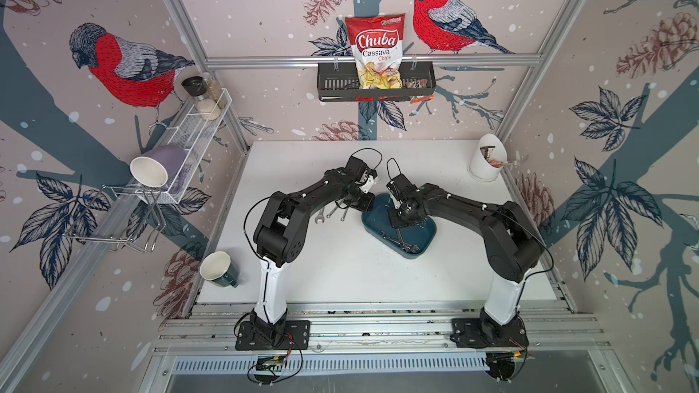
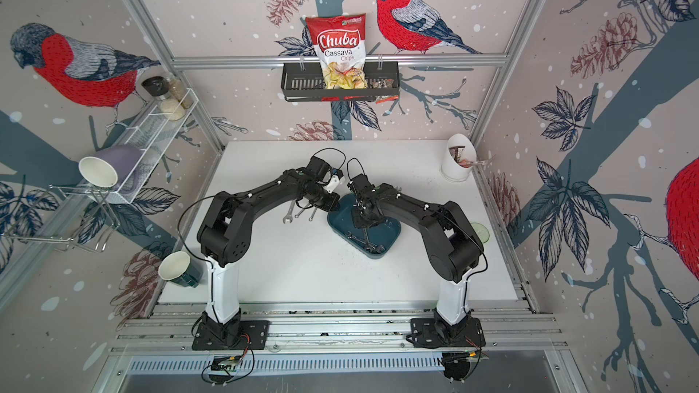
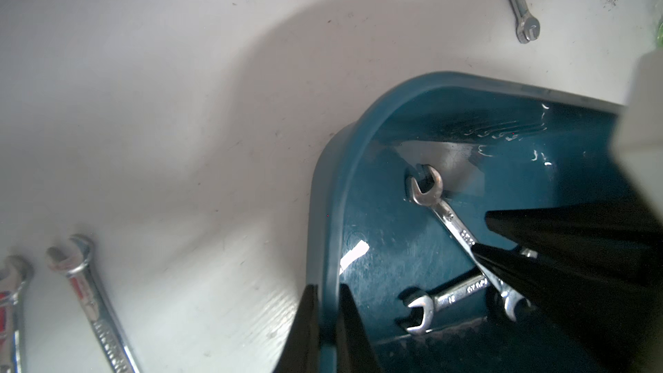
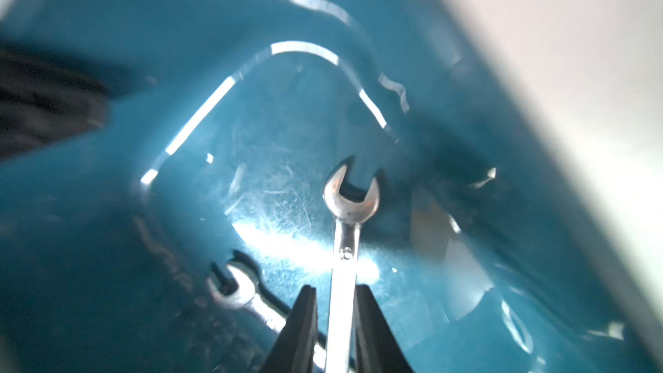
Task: Take out the wrench from the storage box
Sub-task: Pick up the wrench from the storage box.
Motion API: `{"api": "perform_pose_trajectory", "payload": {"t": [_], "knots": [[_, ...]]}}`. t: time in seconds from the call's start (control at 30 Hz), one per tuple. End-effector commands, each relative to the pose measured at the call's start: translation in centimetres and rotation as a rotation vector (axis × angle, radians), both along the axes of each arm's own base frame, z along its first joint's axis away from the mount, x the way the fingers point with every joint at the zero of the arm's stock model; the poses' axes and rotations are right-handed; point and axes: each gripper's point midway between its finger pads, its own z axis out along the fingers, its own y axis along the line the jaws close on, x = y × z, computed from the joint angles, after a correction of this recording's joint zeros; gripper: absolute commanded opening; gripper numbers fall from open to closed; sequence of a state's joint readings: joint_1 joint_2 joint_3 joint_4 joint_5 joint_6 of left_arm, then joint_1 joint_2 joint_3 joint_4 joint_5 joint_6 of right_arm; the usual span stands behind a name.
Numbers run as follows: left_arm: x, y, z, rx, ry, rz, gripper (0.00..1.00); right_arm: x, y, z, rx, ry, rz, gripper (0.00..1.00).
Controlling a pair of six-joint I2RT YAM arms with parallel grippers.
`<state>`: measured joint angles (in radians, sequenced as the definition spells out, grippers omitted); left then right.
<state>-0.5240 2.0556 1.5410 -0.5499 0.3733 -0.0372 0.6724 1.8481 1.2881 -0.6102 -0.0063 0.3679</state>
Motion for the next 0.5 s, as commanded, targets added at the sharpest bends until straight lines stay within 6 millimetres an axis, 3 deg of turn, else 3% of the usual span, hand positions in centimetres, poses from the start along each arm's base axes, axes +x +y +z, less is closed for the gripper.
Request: {"api": "perform_pose_trajectory", "payload": {"t": [0.0,0.1,0.3,0.47], "knots": [[-0.3,0.1,0.0,0.007,0.01,0.002,0.11,0.0,-0.4,0.9,0.008,-0.003,-0.006,0.23],[-0.3,0.1,0.0,0.006,0.012,0.003,0.11,-0.1,-0.4,0.7,0.009,0.007,-0.01,0.26],[-0.4,0.1,-0.1,0.007,0.013,0.003,0.11,-1.6,0.1,-0.9,0.025,0.049,-0.008,0.43],[-0.3,0.1,-0.2,0.009,0.013,0.004,0.11,-2.2,-0.1,-2.6,0.003,0.074,-0.016,0.47]]}}
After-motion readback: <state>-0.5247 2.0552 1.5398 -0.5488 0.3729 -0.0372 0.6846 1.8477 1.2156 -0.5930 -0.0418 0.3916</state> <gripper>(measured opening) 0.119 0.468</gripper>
